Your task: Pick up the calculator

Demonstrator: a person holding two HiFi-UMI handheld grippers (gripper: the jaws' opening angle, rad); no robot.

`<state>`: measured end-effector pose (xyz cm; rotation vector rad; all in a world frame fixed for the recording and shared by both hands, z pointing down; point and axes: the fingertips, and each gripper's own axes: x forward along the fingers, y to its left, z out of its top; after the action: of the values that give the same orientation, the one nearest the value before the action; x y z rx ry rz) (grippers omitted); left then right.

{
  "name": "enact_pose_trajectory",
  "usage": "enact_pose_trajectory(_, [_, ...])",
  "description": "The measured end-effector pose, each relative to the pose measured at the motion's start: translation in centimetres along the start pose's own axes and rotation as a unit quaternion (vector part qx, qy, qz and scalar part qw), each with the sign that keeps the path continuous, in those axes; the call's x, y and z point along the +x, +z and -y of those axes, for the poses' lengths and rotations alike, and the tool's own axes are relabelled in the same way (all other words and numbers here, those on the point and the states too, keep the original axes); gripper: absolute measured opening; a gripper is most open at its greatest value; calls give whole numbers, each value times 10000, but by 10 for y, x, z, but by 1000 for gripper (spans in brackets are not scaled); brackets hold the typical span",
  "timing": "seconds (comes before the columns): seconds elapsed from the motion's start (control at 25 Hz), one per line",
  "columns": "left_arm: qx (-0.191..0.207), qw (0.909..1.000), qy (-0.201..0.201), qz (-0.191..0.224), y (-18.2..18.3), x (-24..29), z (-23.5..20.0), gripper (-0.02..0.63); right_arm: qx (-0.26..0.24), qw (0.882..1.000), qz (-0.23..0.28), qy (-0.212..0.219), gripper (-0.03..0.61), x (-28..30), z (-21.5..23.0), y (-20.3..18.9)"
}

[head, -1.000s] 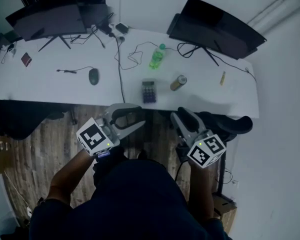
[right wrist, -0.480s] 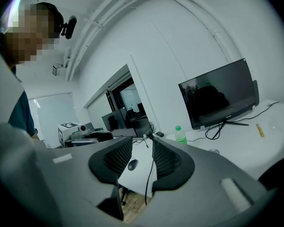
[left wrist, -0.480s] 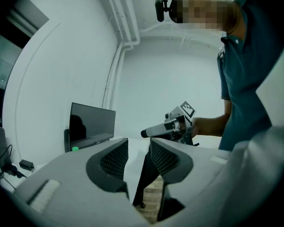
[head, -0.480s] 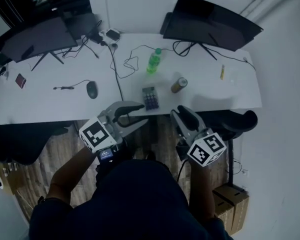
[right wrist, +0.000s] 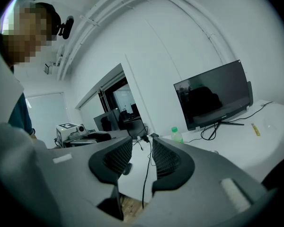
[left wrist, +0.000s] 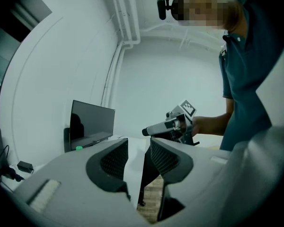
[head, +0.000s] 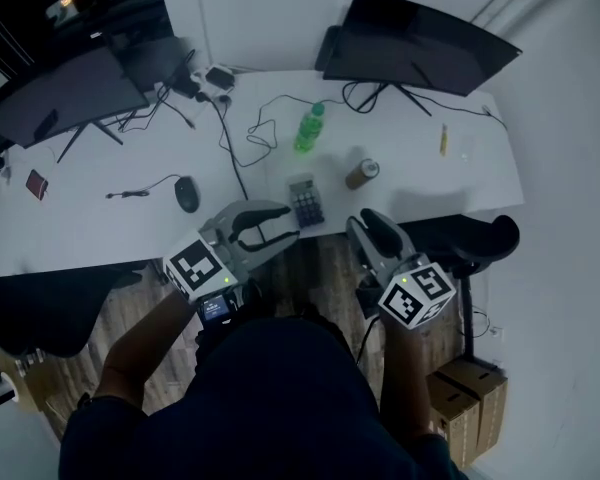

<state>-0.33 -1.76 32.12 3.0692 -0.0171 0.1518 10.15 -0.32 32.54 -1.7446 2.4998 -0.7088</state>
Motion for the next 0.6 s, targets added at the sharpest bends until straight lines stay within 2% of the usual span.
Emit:
enact_pose_trajectory(0.32, [-207,9997,121,29,-16,-22,-36,144,-89,9999,-105,-37,115,31,-12,3])
enact_pose_trajectory(0.6, [-435,9983,390,11,-32,-16,-69,147,-28,9990,-414,147,115,63,7,-4])
